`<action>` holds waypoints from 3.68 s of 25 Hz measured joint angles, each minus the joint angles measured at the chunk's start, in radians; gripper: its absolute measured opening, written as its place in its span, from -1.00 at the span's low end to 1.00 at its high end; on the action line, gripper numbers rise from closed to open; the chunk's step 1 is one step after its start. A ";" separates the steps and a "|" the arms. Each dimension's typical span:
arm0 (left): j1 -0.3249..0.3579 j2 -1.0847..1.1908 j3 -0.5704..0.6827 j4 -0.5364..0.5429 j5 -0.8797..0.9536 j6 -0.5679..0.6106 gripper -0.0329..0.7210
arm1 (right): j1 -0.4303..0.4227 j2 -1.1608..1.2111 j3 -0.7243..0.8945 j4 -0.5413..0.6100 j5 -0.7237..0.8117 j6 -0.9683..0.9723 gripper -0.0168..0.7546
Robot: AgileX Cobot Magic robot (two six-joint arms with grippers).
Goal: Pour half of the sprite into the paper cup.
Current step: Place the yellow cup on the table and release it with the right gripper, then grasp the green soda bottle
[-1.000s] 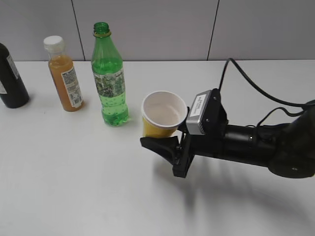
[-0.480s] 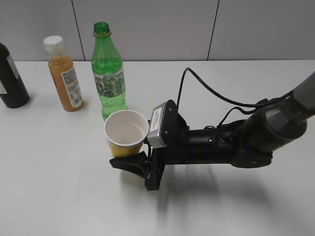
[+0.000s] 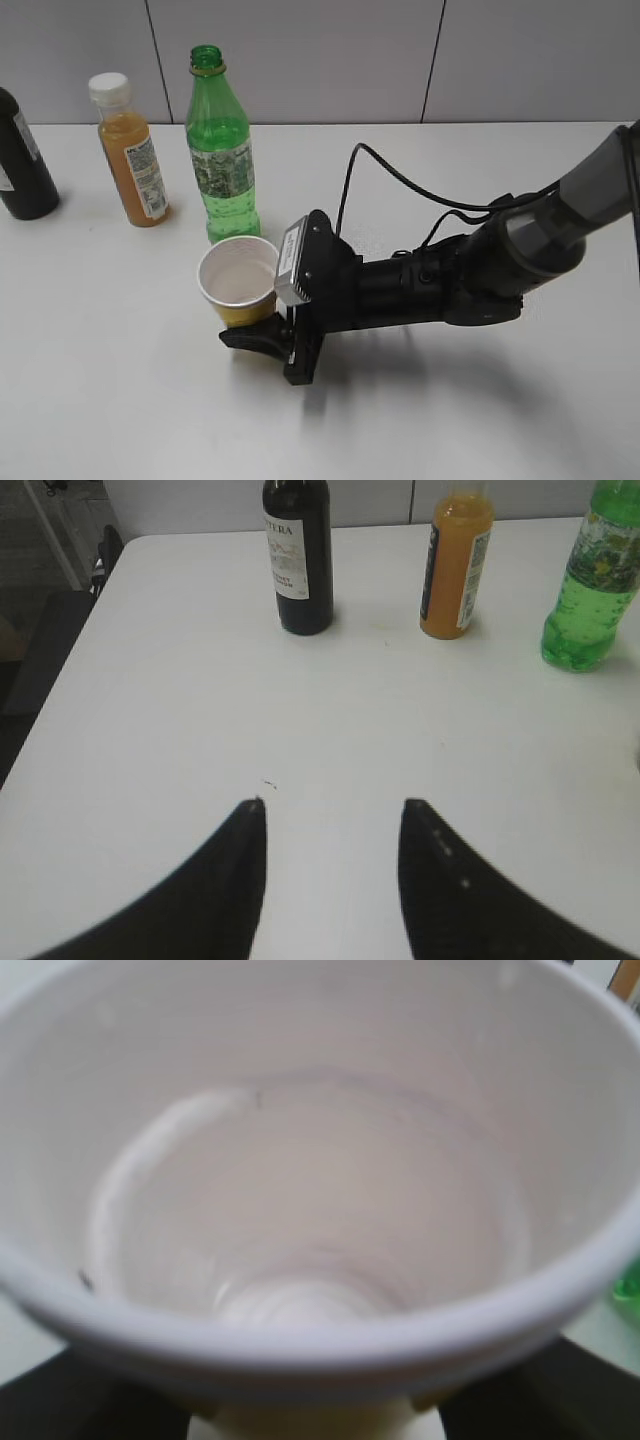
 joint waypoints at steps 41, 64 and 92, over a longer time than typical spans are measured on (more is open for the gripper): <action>0.000 0.000 0.000 0.000 0.000 0.000 -0.02 | -0.111 -0.055 0.088 -0.119 0.085 0.067 0.62; 0.000 0.000 0.000 0.000 0.000 0.000 -0.02 | -0.245 -0.398 0.069 0.254 0.853 0.204 0.58; 0.000 0.000 0.000 0.000 0.000 0.000 -0.02 | -0.478 -0.463 -0.496 1.063 2.188 -0.244 0.58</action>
